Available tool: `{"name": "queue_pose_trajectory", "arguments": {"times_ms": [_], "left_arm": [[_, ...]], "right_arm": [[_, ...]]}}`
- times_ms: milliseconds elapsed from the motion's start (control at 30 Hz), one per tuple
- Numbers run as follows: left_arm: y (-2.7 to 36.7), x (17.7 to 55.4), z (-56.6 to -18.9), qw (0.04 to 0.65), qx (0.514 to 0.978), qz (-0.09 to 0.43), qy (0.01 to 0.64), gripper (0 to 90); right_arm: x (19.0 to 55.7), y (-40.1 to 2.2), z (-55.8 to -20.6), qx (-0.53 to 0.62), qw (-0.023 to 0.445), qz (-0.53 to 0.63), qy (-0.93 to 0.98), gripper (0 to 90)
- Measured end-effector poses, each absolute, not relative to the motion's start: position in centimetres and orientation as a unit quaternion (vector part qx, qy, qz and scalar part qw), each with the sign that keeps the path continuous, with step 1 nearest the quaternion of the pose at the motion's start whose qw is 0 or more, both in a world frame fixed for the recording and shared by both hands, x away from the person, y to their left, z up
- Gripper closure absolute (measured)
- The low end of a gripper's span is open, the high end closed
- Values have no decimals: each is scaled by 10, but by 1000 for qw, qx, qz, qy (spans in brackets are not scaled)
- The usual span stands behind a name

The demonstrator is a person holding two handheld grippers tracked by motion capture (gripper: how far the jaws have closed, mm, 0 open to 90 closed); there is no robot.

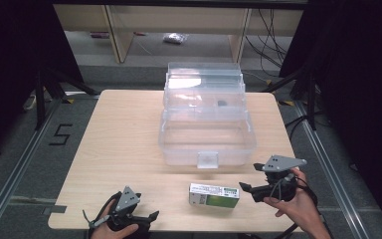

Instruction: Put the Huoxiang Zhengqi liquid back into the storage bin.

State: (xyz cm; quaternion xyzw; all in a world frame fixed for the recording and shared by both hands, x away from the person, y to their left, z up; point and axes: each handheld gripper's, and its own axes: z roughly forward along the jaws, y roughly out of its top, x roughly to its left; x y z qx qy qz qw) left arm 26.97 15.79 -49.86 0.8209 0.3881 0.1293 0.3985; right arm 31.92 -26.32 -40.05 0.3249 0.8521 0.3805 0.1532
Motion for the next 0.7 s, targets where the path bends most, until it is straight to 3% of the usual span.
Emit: {"name": "queue_pose_trajectory", "arguments": {"times_ms": [700], "left_arm": [[159,271,-499,397,821,132,389,148]], "right_arm": [[321,-193,-406,217,115,294,924,170]]}}
